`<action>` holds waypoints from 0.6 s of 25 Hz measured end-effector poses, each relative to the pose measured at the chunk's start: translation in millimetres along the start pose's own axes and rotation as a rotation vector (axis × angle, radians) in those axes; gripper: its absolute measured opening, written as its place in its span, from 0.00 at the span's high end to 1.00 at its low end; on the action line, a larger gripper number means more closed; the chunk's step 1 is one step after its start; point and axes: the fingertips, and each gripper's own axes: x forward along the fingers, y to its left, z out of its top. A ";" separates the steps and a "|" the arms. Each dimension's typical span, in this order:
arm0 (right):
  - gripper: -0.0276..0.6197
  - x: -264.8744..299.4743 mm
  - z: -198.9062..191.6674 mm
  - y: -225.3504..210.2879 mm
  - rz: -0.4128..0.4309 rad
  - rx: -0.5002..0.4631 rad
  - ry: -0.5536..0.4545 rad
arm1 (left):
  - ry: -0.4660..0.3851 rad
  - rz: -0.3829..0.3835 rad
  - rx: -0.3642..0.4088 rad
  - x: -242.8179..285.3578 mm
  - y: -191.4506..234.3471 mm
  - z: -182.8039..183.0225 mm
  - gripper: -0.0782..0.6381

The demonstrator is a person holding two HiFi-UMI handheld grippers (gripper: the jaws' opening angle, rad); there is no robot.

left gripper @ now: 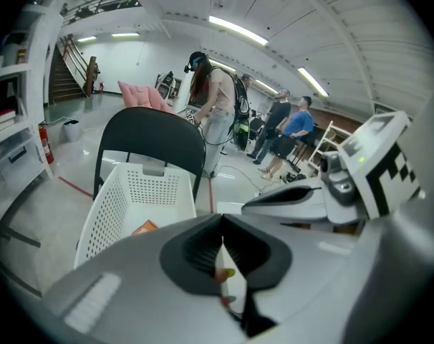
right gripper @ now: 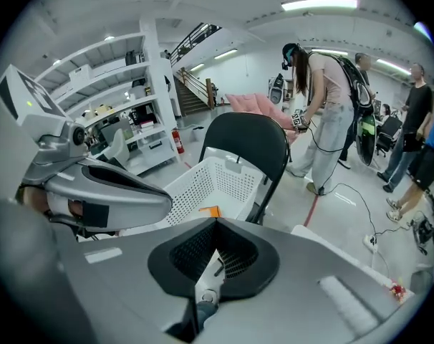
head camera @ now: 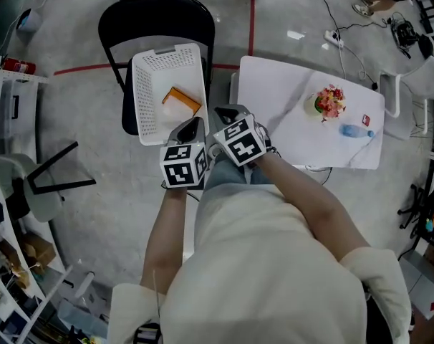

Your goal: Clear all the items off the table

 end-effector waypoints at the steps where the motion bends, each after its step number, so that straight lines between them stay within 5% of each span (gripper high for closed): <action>1: 0.96 -3.7 -3.3 -5.3 -0.007 0.011 -0.003 | 0.005 -0.010 0.008 2.3 -6.1 -0.3 0.88; 15: 0.96 -69.5 -79.9 -92.5 -0.111 0.195 -0.001 | 0.053 -0.112 0.135 40.1 -120.6 -9.8 0.88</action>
